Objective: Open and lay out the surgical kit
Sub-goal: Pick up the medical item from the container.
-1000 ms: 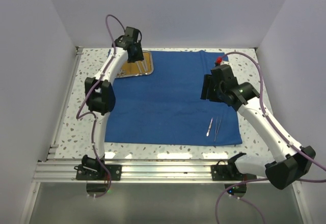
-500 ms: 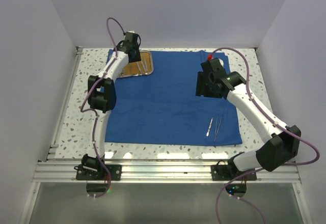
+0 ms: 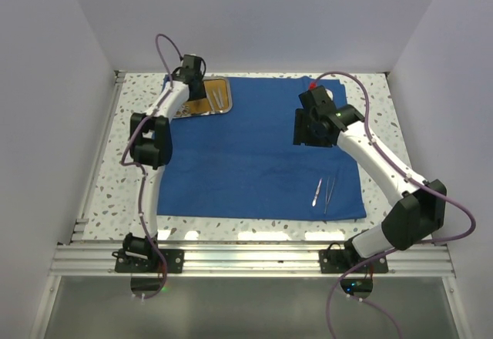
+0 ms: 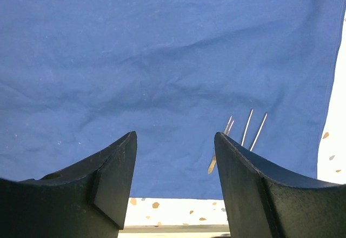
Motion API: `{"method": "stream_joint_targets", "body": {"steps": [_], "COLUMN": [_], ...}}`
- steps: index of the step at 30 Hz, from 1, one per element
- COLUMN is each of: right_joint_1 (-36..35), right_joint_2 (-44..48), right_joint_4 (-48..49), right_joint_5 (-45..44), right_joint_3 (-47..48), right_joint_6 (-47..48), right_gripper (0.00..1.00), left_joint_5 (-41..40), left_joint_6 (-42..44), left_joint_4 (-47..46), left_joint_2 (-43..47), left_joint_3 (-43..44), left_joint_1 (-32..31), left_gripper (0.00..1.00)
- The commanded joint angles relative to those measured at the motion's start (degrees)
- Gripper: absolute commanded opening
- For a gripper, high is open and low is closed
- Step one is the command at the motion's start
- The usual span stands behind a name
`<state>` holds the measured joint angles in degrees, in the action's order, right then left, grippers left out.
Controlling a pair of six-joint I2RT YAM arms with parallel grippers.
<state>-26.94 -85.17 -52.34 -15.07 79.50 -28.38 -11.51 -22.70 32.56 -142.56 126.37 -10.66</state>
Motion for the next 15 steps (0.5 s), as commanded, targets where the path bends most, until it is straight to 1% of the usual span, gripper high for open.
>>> {"method": "stream_joint_targets", "body": {"steps": [1,8,11,12,13,14,15], "right_joint_1": [0.2,0.3,0.3,0.3,0.3,0.3,0.3], "right_joint_2": [-0.4,-0.5,-0.4,-0.4,-0.3,0.1,0.2], "right_joint_4": [0.0,-0.2,-0.3,-0.3,-0.3,-0.3,-0.3], "right_joint_5": [0.1,0.0,-0.3,-0.3,-0.3,-0.3,-0.4], "right_joint_3": [2.8,2.8,2.7,2.6,2.6,2.6,2.5], "right_joint_6": [1.0,0.8,0.8,0.7,0.6,0.6,0.6], "right_gripper": [0.63,0.63,0.63,0.63,0.63,0.63,0.63], "left_joint_5": [0.3,1.7,3.0,3.4,3.5,3.6,3.6], "left_joint_6": [0.9,0.7,1.1,1.0,0.9,0.9,0.8], "left_joint_4": [-2.8,-2.9,-2.2,-1.9,-1.6,-1.4,-1.3], "left_joint_2": [-0.4,-1.3,-2.5,-2.8,-3.0,-2.9,-2.8], "left_joint_3": [-1.3,-3.9,-3.5,-3.4,-3.6,-3.6,-3.8], "left_joint_1": [1.4,1.6,1.6,1.5,1.5,1.5,1.5], "left_gripper": [0.42,0.41,0.27,0.11,0.05,0.0,0.0]}}
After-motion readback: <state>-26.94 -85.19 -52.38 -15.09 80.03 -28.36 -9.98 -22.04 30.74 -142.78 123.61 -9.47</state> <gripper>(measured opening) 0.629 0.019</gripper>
